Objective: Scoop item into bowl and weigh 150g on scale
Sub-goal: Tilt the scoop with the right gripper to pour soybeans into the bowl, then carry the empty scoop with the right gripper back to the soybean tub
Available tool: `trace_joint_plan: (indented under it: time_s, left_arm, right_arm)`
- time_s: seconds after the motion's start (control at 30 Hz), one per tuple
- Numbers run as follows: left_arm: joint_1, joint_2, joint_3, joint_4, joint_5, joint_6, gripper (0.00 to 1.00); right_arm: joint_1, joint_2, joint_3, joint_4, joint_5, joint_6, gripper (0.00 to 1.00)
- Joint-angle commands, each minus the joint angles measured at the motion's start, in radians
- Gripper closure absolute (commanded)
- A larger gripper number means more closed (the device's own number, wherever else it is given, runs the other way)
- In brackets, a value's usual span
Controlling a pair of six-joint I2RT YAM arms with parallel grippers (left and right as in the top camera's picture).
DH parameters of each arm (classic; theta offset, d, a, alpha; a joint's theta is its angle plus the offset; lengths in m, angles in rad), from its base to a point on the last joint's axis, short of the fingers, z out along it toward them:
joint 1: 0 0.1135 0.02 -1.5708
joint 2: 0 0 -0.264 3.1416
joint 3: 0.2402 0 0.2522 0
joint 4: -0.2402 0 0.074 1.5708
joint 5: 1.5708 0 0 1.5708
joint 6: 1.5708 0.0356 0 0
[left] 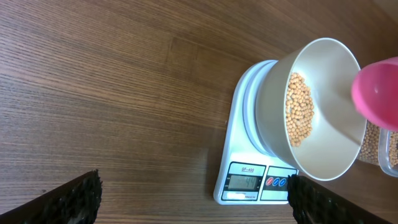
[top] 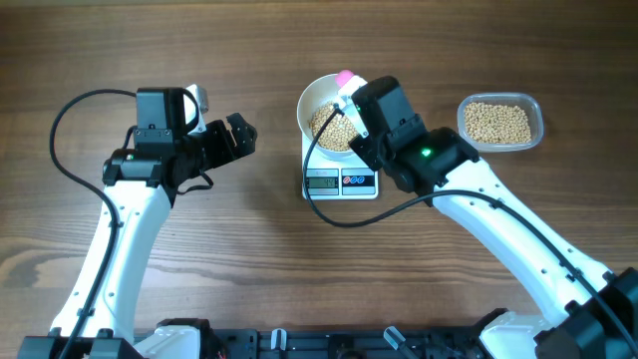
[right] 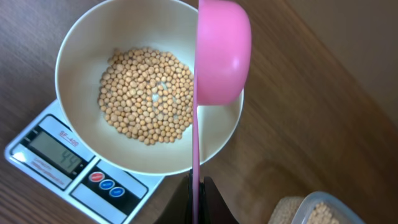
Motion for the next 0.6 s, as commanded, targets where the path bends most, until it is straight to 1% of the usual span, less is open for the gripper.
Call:
trace_joint_plan:
  time_s: [0.0,0.13,0.23,0.37,0.5,0.57]
  left_arm:
    - [-0.002,0.005,0.019,0.000,-0.010,0.008,0.00]
    - [-0.002,0.005,0.019,0.000,-0.010,0.008,0.00]
    - [-0.002,0.005,0.019,0.000,-0.010,0.008,0.00]
    - [-0.003,0.005,0.019,0.001,-0.010,0.008,0.00]
    - [-0.002,0.005,0.019,0.001,-0.010,0.008,0.00]
    - [-0.002,0.005,0.019,0.001,-0.010,0.008,0.00]
  right_arm:
    - [-0.029,-0.039,0.103,-0.038,0.011,0.170,0.96]
    - [-0.127,-0.077,0.175,-0.122,-0.078,0.171,0.96]
    - [-0.278,-0.097,0.233,-0.251,-0.172,0.118,0.96]
    - [-0.486,-0.095,0.244,-0.389,-0.303,0.013,0.96]
    - [-0.679,-0.066,0.244,-0.480,-0.386,-0.052,0.96]
    - [-0.752,-0.044,0.244,-0.491,-0.385,-0.069,0.96]
